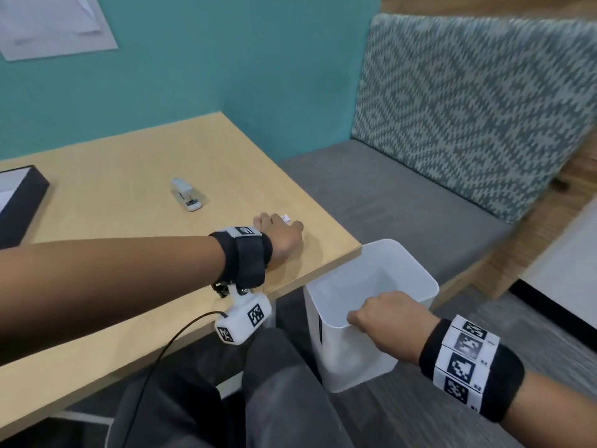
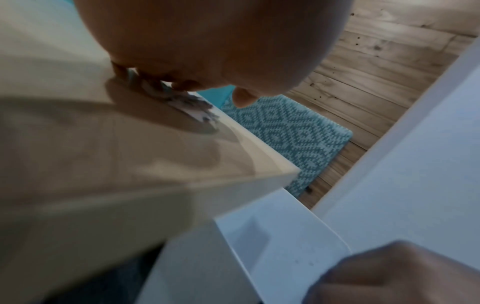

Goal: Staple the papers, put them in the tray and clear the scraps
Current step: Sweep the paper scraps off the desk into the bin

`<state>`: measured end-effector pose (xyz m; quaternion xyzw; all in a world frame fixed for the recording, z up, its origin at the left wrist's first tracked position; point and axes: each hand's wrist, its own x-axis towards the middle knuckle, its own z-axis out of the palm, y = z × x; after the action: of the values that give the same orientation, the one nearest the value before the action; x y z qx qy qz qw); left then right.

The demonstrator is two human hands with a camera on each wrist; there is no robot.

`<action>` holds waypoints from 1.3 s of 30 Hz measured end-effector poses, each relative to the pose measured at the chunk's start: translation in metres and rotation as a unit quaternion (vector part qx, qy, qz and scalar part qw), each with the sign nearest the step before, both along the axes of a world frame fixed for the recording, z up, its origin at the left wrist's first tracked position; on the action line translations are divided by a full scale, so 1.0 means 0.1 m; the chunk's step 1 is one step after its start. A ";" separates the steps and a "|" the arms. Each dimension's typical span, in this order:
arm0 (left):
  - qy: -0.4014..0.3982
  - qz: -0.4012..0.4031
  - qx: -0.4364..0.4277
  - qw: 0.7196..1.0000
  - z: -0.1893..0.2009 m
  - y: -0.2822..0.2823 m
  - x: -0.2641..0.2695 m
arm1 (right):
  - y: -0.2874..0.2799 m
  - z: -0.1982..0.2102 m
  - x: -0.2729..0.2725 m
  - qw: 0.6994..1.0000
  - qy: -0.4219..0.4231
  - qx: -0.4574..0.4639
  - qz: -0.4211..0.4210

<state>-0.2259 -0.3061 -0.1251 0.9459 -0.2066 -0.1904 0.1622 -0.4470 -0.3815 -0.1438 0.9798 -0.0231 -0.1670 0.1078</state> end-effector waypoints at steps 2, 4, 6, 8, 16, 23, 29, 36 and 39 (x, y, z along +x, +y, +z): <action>-0.007 -0.016 -0.017 1.000 -0.01 -0.04 -0.18 | -0.01 0.08 -0.01 0.999 0.005 -0.011 0.029; 0.001 -0.002 -0.045 0.999 -0.07 -0.08 -0.28 | -0.02 0.15 -0.01 0.998 0.010 -0.019 0.053; 0.017 -0.006 -0.056 0.998 -0.03 -0.11 -0.40 | -0.03 0.19 0.00 0.997 0.013 -0.026 0.068; 0.038 -0.034 -0.068 0.996 0.01 -0.13 -0.54 | -0.03 0.19 0.02 0.996 0.008 -0.030 0.080; 0.038 -0.018 -0.061 0.997 0.18 0.19 -0.46 | -0.08 0.16 0.06 0.995 -0.002 -0.036 0.093; -0.014 0.023 0.067 0.997 -0.01 0.81 -0.34 | -0.17 0.17 0.06 0.995 0.002 -0.038 0.097; -0.023 -0.034 0.055 0.998 0.05 0.33 -0.75 | -0.22 0.22 0.05 0.996 -0.004 -0.022 0.081; 0.000 -0.183 -0.061 0.981 0.01 -0.11 -1.32 | -0.23 0.25 0.06 0.998 0.004 -0.011 0.063; 0.035 -0.186 -0.121 0.974 0.09 -0.13 -1.35 | -0.21 0.28 0.05 0.994 -0.046 -0.008 0.100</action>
<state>-0.3608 -0.3186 -0.1158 0.8571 -0.3943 -0.2236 0.2446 -0.4418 -0.4029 -0.1158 0.9830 0.0689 -0.1094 0.1307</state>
